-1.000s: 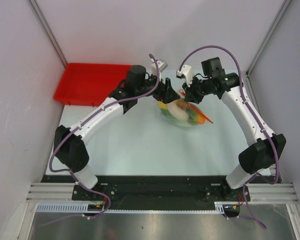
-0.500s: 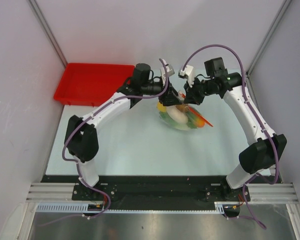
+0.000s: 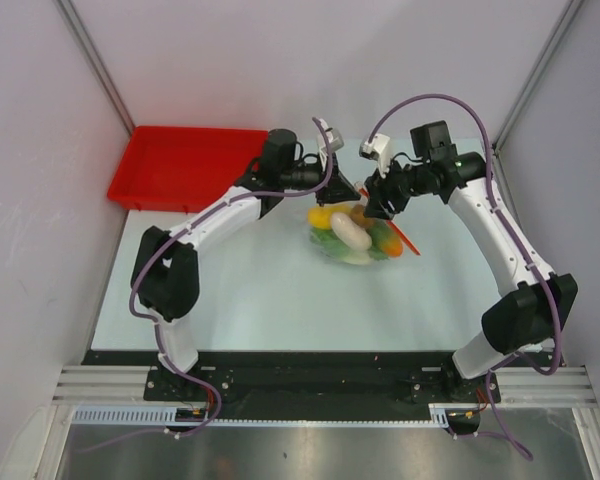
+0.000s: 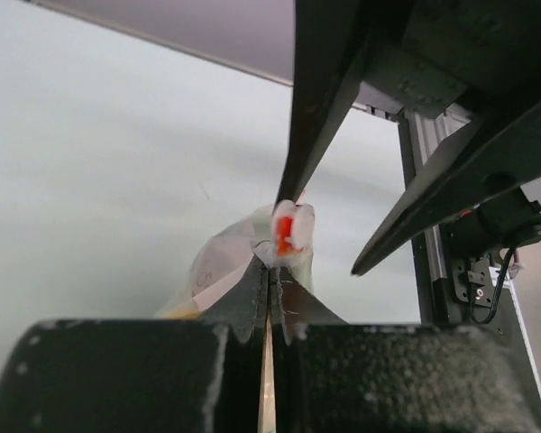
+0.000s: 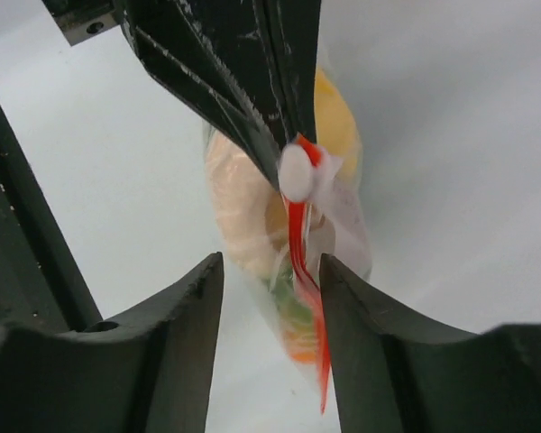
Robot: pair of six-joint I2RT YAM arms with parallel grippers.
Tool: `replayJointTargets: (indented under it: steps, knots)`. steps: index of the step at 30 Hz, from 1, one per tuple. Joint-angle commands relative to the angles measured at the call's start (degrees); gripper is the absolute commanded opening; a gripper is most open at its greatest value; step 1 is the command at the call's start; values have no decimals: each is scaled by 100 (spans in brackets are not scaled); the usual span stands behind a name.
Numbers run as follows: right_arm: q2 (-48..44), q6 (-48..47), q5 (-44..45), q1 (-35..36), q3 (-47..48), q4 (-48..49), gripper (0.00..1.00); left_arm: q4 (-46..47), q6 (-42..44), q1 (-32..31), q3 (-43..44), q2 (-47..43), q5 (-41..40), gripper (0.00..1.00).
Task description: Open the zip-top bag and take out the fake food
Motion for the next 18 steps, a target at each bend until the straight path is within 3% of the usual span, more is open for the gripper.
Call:
replayJointTargets:
  steps: [1, 6, 12, 18]
  knots:
    - [-445, 1108, 263, -128, -238, 470, 57, 510, 38, -31, -422, -690, -415, 0]
    - [-621, 1648, 26, -207, -440, 1189, 58, 975, 56, -181, -1135, -1209, -829, 0]
    - [-411, 1806, -413, -198, -291, 1525, 52, 914, 21, -330, -1179, -1219, -916, 0]
    - [-349, 2052, -598, -101, -361, 1833, 55, 783, -32, -365, -1144, -1228, -1119, 0]
